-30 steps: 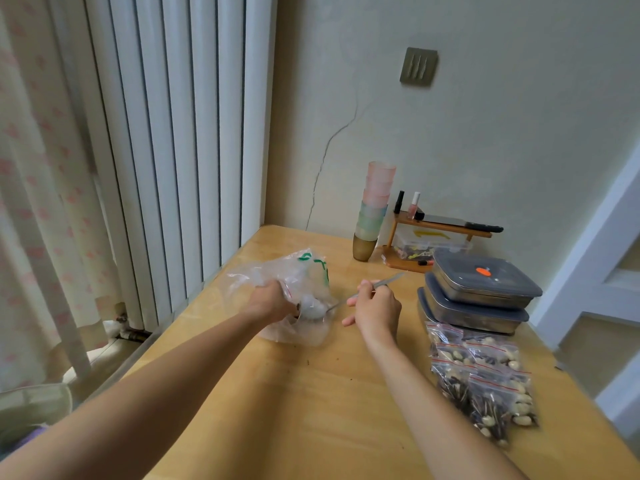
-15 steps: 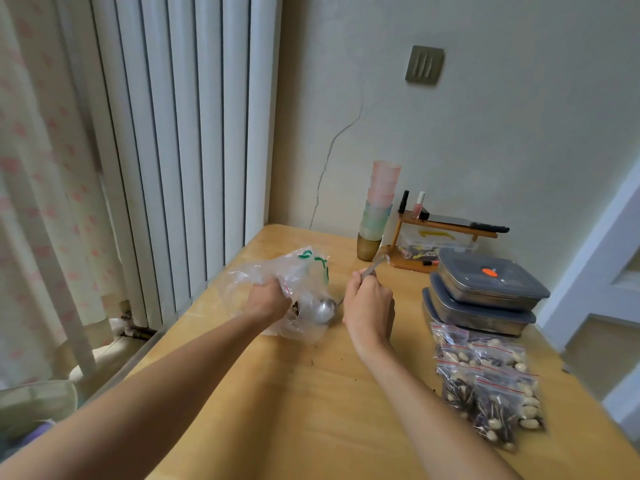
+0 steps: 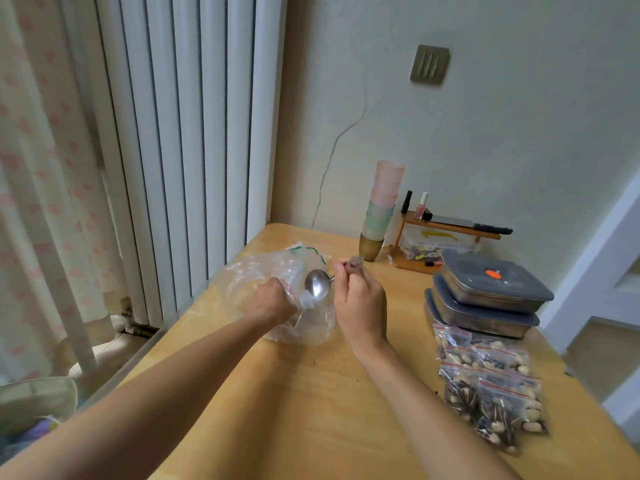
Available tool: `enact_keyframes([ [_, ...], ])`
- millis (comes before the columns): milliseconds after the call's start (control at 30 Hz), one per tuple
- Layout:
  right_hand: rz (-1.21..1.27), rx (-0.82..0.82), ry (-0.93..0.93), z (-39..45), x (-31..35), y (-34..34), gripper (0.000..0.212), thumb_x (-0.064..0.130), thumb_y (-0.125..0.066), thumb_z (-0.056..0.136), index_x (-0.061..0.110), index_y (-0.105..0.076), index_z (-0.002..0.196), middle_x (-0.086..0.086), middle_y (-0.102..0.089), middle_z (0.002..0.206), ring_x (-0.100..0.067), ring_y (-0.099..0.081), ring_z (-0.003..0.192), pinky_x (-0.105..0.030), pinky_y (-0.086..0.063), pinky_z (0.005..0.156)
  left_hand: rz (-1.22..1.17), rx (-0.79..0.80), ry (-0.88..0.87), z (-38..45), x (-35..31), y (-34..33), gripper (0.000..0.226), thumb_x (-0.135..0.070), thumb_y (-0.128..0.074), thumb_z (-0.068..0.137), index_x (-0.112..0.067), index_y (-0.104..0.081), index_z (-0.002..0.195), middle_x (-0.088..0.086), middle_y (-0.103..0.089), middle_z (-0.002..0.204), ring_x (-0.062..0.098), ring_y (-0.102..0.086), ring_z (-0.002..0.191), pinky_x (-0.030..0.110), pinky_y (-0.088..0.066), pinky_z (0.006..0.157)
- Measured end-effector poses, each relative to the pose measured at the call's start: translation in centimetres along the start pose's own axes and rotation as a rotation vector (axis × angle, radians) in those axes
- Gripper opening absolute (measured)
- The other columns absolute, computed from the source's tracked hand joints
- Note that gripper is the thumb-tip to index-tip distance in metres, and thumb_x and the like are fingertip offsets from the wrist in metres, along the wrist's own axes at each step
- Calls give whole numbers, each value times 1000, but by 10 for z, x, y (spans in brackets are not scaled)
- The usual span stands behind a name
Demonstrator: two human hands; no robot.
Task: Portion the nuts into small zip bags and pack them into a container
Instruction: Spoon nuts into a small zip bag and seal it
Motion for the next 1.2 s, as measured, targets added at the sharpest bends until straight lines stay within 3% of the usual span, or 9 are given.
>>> enact_keyframes([
  [100,22,-17,-9,5,-4,4,41,32,-41,107,6,-72,97,-5,-70,81,-27,-66,68,-36,-53,57,44,-9,24,-3,0,2,46,-20,-64,81,-3,-46,120,12,-60,110,30,-61,99,34,-47,70],
  [267,154,5,-133,5,-20,3,56,43,-36,106,7,-76,92,-3,-70,69,-20,-68,65,-30,-54,68,68,3,14,-5,1,2,60,-37,-70,84,-6,-39,126,13,-50,120,32,-55,105,38,-48,79],
  [333,135,-30,-142,4,-21,6,52,41,-40,107,6,-75,90,-3,-69,69,-20,-66,65,-21,-47,65,59,-14,1,-9,-1,5,59,-45,-72,82,-9,-44,119,11,-51,115,31,-55,105,40,-50,83],
  [400,96,-81,-150,5,-21,11,36,27,-51,107,5,-74,89,-6,-71,72,-24,-66,68,-15,-35,64,55,-54,-59,-15,-10,13,32,-39,-70,85,-15,-48,89,6,-55,92,28,-56,92,38,-52,80],
  [633,30,-22,-235,5,-27,10,42,31,-44,109,7,-72,89,-6,-69,72,-25,-65,69,-26,-39,61,-73,-261,-97,-18,-23,36,35,-19,-51,83,-14,-41,51,1,-45,50,23,-46,52,27,-29,46],
  [767,14,74,-255,0,-27,4,57,46,-29,105,11,-72,94,-2,-67,72,-23,-66,59,-41,-57,57,74,-316,-145,-27,-33,35,31,-21,-55,86,-14,-43,58,6,-51,57,24,-50,61,32,-36,55],
  [867,8,32,-249,2,-25,11,49,38,-37,108,8,-73,91,-5,-69,74,-26,-66,64,-36,-53,59,320,-438,-202,-31,-37,40,6,-7,-55,83,-11,-51,85,9,-56,79,25,-41,74,35,-37,70],
  [933,-12,-43,-215,4,-20,20,40,27,-46,109,5,-72,88,-6,-70,77,-27,-66,70,-31,-45,60,381,-433,-196,-29,-35,40,20,-4,-55,83,-11,-49,100,10,-54,93,24,-38,81,34,-35,71],
  [1200,62,-208,-127,21,-4,42,28,15,-54,106,2,-74,90,-7,-73,79,-21,-64,70,-24,-43,63,135,-200,-121,-18,-21,36,32,-16,-47,89,-14,-42,57,2,-49,58,17,-42,50,28,-28,46],
])
Point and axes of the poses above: each hand's wrist, its own z-axis towards the middle knuckle, its own y-axis out of the back of the hand, x = y × z, the point moved 7 cm from there along z, towards the middle knuckle
